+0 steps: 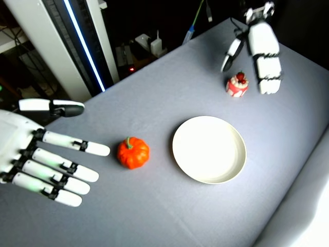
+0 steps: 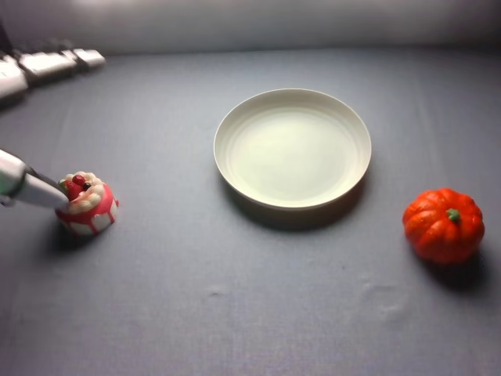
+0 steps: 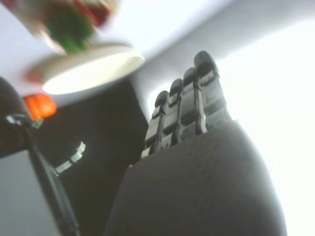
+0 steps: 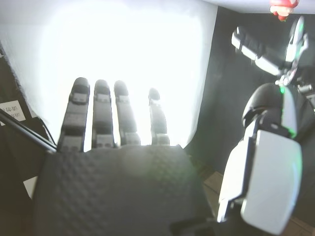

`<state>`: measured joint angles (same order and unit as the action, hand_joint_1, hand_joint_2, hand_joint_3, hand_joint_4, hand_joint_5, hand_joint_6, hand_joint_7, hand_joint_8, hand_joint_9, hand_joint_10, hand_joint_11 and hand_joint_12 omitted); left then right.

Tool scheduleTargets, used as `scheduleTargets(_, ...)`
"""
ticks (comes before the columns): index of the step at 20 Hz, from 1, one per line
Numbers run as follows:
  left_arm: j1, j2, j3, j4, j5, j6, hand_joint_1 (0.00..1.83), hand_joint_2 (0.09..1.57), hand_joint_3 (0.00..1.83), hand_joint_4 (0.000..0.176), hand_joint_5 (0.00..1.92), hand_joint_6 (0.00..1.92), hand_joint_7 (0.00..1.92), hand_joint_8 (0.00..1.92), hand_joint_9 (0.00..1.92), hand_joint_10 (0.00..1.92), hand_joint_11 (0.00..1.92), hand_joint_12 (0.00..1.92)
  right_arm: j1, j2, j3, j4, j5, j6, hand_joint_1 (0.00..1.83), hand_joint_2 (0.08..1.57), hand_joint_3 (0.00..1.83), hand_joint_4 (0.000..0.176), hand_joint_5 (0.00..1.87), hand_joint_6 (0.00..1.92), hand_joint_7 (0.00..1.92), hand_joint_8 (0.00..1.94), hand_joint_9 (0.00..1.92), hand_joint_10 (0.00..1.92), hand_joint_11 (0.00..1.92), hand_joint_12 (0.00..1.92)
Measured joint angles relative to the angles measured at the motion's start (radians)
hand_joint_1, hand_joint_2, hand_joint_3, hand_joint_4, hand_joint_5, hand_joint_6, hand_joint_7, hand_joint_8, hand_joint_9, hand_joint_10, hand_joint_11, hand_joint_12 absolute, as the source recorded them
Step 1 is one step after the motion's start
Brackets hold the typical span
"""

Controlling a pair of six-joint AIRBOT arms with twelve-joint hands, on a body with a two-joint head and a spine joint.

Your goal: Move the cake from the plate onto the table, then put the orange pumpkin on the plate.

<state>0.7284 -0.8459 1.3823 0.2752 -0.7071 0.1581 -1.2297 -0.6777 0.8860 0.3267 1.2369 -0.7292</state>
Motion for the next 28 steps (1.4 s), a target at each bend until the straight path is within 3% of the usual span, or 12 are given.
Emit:
scheduleTargets(1, 0.009, 0.041, -0.026, -0.041, -0.023, 0.000, 1.06, 0.72, 0.00, 0.108, 0.05, 0.00, 0.01, 0.00, 0.06, 0.02, 0.00, 0.57, -0.006, 0.000, 0.000, 0.003, -0.003, 0.000, 0.35, 0.85, 0.01, 0.176, 0.00, 0.00, 0.00, 0.00, 0.00, 0.00, 0.00, 0.00)
scheduleTargets(3, 0.050, 0.106, -0.069, -0.116, -0.082, 0.000, 1.08, 0.78, 0.01, 0.068, 0.07, 0.01, 0.19, 0.03, 0.32, 0.10, 0.00, 1.23, -0.010, 0.000, 0.000, 0.005, -0.009, 0.000, 0.36, 0.82, 0.00, 0.176, 0.00, 0.00, 0.00, 0.00, 0.00, 0.00, 0.00, 0.00)
scheduleTargets(4, 0.097, 0.148, -0.096, -0.188, -0.138, 0.000, 1.08, 0.84, 0.01, 0.000, 0.15, 0.01, 0.39, 0.06, 0.50, 0.18, 0.12, 1.36, -0.010, 0.000, 0.000, 0.006, -0.010, 0.000, 0.39, 0.82, 0.00, 0.176, 0.00, 0.00, 0.00, 0.00, 0.00, 0.00, 0.00, 0.00)
scheduleTargets(8, 0.346, 0.306, -0.213, -0.456, -0.412, 0.003, 1.27, 0.88, 0.00, 0.000, 0.50, 0.04, 0.67, 0.31, 0.62, 0.75, 0.49, 1.30, -0.009, 0.000, 0.000, 0.000, -0.020, 0.000, 0.36, 0.81, 0.00, 0.176, 0.00, 0.00, 0.00, 0.00, 0.00, 0.00, 0.00, 0.00)
scheduleTargets(13, 0.639, 0.358, -0.309, -0.671, -0.803, -0.001, 1.17, 0.85, 0.00, 0.000, 0.37, 0.00, 0.64, 0.05, 0.70, 0.23, 0.29, 1.05, 0.026, 0.000, 0.004, -0.031, -0.075, 0.000, 0.37, 0.79, 0.00, 0.176, 0.00, 0.00, 0.00, 0.00, 0.00, 0.00, 0.00, 0.00)
scheduleTargets(14, 0.665, 0.344, -0.304, -0.668, -0.822, 0.000, 1.15, 0.85, 0.00, 0.031, 0.32, 0.00, 0.56, 0.01, 0.58, 0.10, 0.10, 1.13, 0.050, -0.001, 0.016, -0.057, -0.093, 0.000, 0.31, 0.76, 0.00, 0.176, 0.00, 0.00, 0.00, 0.00, 0.00, 0.00, 0.00, 0.00)
scheduleTargets(17, 0.685, 0.325, -0.299, -0.686, -0.822, 0.002, 1.12, 0.83, 0.00, 0.036, 0.16, 0.00, 0.27, 0.00, 0.31, 0.01, 0.00, 0.64, 0.099, -0.013, 0.032, -0.092, -0.162, 0.000, 0.39, 0.74, 0.00, 0.176, 0.00, 0.00, 0.00, 0.00, 0.00, 0.00, 0.00, 0.00)
scheduleTargets(20, 0.711, 0.325, -0.298, -0.725, -0.839, 0.001, 1.16, 0.88, 0.01, 0.061, 0.09, 0.00, 0.15, 0.00, 0.16, 0.00, 0.00, 0.63, 0.206, -0.076, 0.086, -0.157, -0.269, 0.000, 0.32, 0.74, 0.00, 0.176, 0.00, 0.00, 0.00, 0.00, 0.00, 0.00, 0.00, 0.00)
scheduleTargets(22, 0.759, 0.319, -0.298, -0.740, -0.853, 0.001, 1.15, 0.87, 0.00, 0.010, 0.02, 0.00, 0.11, 0.00, 0.09, 0.00, 0.00, 0.57, 0.282, -0.120, 0.122, -0.210, -0.362, 0.000, 0.38, 0.75, 0.00, 0.176, 0.00, 0.00, 0.00, 0.00, 0.00, 0.00, 0.00, 0.00)
scheduleTargets(24, 0.916, 0.314, -0.306, -0.837, -0.904, 0.000, 1.11, 0.87, 0.00, 0.071, 0.02, 0.00, 0.12, 0.00, 0.11, 0.01, 0.00, 0.32, 0.315, -0.164, 0.149, -0.243, -0.419, 0.001, 0.50, 0.80, 0.01, 0.176, 0.00, 0.00, 0.00, 0.00, 0.00, 0.00, 0.02, 0.01)
scheduleTargets(26, 1.007, 0.316, -0.322, -0.935, -0.899, 0.002, 1.07, 0.89, 0.00, 0.033, 0.10, 0.00, 0.11, 0.01, 0.11, 0.01, 0.00, 0.66, 0.316, -0.187, 0.167, -0.249, -0.464, 0.002, 0.56, 0.80, 0.01, 0.176, 0.00, 0.00, 0.00, 0.00, 0.00, 0.00, 0.05, 0.03)
scheduleTargets(28, 1.021, 0.308, -0.315, -0.977, -0.909, 0.002, 1.09, 0.89, 0.00, 0.036, 0.06, 0.00, 0.10, 0.00, 0.08, 0.00, 0.00, 0.68, 0.333, -0.203, 0.188, -0.251, -0.521, 0.002, 0.57, 0.82, 0.01, 0.101, 0.00, 0.00, 0.00, 0.00, 0.00, 0.00, 0.04, 0.04)
